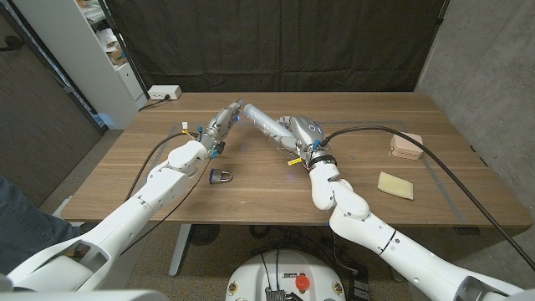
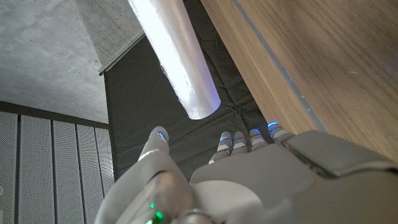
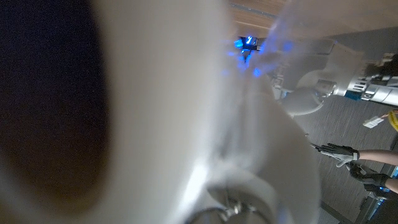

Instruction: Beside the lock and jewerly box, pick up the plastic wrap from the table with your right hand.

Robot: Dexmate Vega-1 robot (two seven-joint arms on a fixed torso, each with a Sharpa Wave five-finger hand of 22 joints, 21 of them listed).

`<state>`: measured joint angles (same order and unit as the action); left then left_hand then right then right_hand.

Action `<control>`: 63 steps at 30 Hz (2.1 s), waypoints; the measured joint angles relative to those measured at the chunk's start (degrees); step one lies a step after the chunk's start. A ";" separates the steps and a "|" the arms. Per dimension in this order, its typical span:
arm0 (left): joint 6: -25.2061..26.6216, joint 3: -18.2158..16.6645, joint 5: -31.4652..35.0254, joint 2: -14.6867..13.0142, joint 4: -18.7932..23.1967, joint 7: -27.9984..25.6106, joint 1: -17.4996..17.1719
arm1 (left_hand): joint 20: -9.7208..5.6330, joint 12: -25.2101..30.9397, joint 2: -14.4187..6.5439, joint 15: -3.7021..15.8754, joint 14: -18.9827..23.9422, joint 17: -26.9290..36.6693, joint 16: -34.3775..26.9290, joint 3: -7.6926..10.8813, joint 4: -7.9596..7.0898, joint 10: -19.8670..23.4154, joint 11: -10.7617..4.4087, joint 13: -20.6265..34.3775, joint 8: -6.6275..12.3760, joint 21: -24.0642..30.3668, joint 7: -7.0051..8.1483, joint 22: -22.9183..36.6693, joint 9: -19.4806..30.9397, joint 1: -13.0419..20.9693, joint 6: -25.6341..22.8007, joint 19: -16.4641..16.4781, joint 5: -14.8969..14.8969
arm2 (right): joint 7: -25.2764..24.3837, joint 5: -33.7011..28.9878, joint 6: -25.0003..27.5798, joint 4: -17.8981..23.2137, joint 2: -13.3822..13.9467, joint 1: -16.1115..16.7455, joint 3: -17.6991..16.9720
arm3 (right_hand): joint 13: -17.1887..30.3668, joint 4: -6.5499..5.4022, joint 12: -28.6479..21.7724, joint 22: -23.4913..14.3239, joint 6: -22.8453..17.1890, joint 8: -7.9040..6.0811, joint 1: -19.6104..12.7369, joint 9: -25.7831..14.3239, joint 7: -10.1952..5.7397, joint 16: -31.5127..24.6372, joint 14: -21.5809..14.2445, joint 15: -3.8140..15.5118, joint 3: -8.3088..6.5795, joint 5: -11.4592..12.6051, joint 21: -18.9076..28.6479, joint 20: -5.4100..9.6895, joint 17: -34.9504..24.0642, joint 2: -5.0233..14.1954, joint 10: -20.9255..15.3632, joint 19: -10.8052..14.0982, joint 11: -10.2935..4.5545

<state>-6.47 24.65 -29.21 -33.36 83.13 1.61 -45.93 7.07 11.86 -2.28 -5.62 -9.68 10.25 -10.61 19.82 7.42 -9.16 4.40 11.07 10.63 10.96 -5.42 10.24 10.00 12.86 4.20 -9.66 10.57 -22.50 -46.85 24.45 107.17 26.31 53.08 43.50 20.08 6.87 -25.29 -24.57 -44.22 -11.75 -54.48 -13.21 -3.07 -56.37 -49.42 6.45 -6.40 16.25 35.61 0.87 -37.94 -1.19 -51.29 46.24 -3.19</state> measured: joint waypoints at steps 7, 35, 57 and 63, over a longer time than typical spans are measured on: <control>0.00 0.23 0.16 0.23 -0.31 -0.02 0.13 | 0.00 0.00 -0.22 0.00 0.00 0.00 0.00 0.00 0.00 0.00 0.00 0.00 0.00 0.00 0.00 0.00 0.00 0.22 0.00 0.00 0.00 | -0.15 0.01 -0.30 0.84 0.67 -0.03 -0.54 | -0.10 -0.24 0.00 0.00 0.00 0.01 0.01 0.00 0.00 -0.47 0.00 0.00 0.24 0.19 0.44 0.17 0.16 0.01 0.00 0.17 0.00; 0.52 0.84 0.72 0.63 0.07 -0.28 0.81 | 0.00 0.00 -0.22 0.00 0.00 0.00 0.00 0.00 0.00 0.00 0.00 0.00 0.00 0.00 0.00 0.00 0.00 0.22 0.00 0.00 0.00 | -1.04 -0.30 -0.26 4.37 2.62 -0.66 -2.57 | -0.01 -0.16 -0.44 0.14 -0.54 0.29 0.23 0.02 -0.54 -1.93 0.00 0.00 1.12 0.74 1.78 0.68 1.07 0.24 0.11 0.06 -0.31; 0.28 -0.13 0.32 -0.35 1.41 -0.68 -0.69 | 0.00 0.00 0.01 0.00 0.00 0.00 0.00 0.00 0.00 0.00 0.00 -0.01 0.00 0.29 0.00 0.00 0.28 0.45 0.00 0.00 0.00 | -1.69 -0.27 0.43 4.47 2.20 -1.09 -2.65 | -0.18 -0.09 -0.34 0.16 -0.86 0.45 -0.01 0.01 -0.38 -2.37 -0.01 0.00 1.66 0.88 2.77 0.67 1.60 0.47 -0.33 0.06 -0.30; 0.21 -0.48 -0.09 -0.88 1.53 -0.40 -1.12 | 0.00 0.00 0.01 0.00 0.00 0.00 0.00 0.00 0.00 0.00 0.00 -0.01 0.00 0.29 0.00 0.00 0.28 0.45 0.00 0.00 0.00 | -1.76 -0.31 0.81 4.07 1.58 -1.30 -2.22 | -0.31 -0.25 -0.33 0.41 -0.83 0.50 -0.06 -0.27 -0.41 -2.81 -0.01 0.00 1.98 0.96 2.99 0.67 1.91 0.71 -0.32 0.06 -0.30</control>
